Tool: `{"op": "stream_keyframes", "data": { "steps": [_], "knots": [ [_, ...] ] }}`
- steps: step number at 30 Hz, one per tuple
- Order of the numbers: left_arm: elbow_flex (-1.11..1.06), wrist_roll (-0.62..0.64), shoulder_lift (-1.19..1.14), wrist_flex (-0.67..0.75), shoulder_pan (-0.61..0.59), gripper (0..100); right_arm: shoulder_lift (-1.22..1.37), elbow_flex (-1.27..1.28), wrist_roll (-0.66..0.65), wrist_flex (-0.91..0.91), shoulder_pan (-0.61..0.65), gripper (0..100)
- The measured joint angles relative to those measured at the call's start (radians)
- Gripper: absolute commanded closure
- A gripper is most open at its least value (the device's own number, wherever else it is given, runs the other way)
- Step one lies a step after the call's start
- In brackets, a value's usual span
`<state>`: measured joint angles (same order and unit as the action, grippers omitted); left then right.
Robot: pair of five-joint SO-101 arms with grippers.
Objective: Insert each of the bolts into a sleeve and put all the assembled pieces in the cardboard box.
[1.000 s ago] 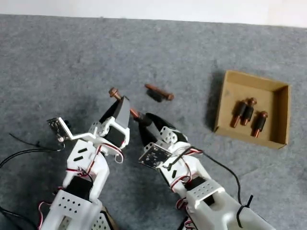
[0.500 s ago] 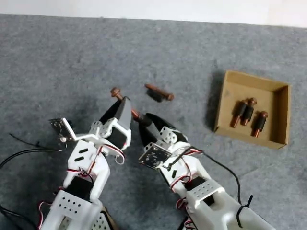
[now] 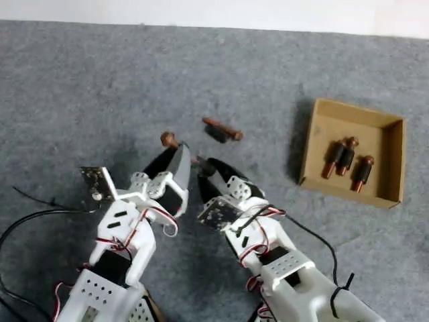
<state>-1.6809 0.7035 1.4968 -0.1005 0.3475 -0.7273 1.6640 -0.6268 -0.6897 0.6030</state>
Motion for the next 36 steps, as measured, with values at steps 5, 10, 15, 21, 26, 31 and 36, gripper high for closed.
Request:
{"op": "stream_keyframes", "data": {
  "steps": [5,10,15,21,26,31,36],
  "knots": [
    [0.0,0.0,0.0,-0.026,0.017,99,0.0,0.0,0.032,0.0,-0.017,99.4],
    [0.0,-0.034,-0.002,-0.064,0.044,99,0.0,0.0,0.034,0.0,-0.017,99.4],
    [0.0,-0.081,0.0,-0.075,0.055,89,0.0,0.0,0.034,-0.002,-0.017,99.4],
    [0.0,-0.018,-0.011,-0.092,0.04,63,0.0,0.0,0.035,-0.005,-0.035,99.4],
    [0.0,0.046,-0.014,-0.097,-0.014,65,-0.002,0.002,0.035,-0.017,-0.046,99.4],
    [0.015,0.262,-0.014,-0.097,-0.262,71,-0.002,0.002,0.035,-0.018,-0.092,99.4],
    [0.021,0.331,-0.014,-0.097,-0.4,82,-0.002,0.002,0.041,-0.018,-0.141,99.4]
  ]
}}
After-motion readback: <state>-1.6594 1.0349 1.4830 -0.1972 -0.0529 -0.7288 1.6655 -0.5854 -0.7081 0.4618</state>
